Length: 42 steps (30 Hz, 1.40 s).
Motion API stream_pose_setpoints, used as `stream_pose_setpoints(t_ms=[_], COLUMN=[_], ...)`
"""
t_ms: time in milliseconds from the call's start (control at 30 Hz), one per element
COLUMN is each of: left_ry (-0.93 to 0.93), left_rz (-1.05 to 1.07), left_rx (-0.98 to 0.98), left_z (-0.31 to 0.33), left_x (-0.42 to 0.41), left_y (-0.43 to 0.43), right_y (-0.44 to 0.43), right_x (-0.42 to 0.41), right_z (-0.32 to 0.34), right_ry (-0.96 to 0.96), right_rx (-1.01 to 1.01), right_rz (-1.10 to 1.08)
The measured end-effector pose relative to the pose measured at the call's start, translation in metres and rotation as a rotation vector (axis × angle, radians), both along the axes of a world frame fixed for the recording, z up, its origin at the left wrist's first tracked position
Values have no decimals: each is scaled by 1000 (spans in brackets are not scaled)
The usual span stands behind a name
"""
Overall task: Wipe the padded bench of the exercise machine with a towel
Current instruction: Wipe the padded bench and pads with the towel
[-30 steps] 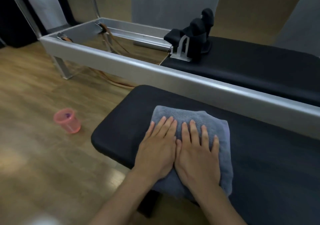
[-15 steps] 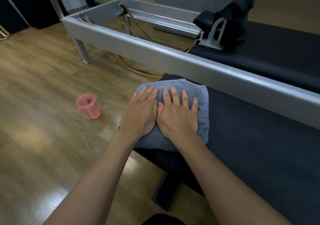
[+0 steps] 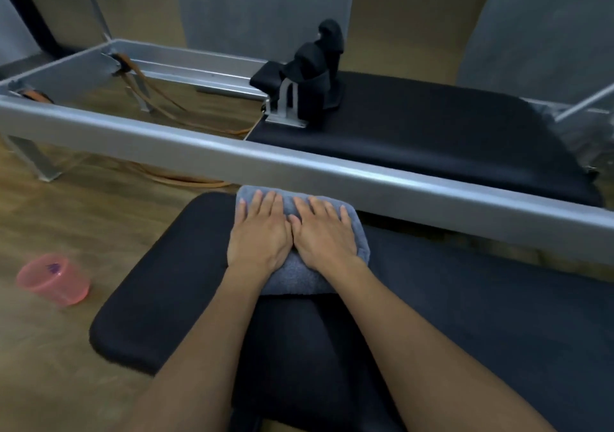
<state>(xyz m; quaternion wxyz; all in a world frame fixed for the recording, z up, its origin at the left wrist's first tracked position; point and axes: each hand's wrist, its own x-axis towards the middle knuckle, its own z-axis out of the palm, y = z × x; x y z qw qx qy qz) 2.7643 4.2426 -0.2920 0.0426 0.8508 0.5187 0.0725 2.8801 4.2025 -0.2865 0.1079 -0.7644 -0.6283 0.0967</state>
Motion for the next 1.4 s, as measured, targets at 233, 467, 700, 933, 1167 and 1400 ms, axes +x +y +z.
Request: stream_pose_setpoints(t_ms=[233, 467, 700, 933, 1167, 1400], left_ry=[-29, -74, -72, -98, -150, -233], left_rz=[-116, -309, -551, -586, -416, -254], left_rx=[-37, -55, -75, -97, -2, 44], left_z=[-2, 2, 4, 3, 3, 20], left_x=[124, 234, 300, 307, 308, 299], left_y=[-84, -200, -291, -296, -302, -309], right_y=[-97, -229, -344, -350, -349, -351], right_x=[117, 222, 265, 265, 265, 261], right_z=[-4, -2, -4, -9, -15, -8], right_ry=[-77, -91, -70, -89, -113, -67], right_rx=[32, -7, 20, 59, 107, 162], right_rz=[-144, -337, -608, -720, -702, -749])
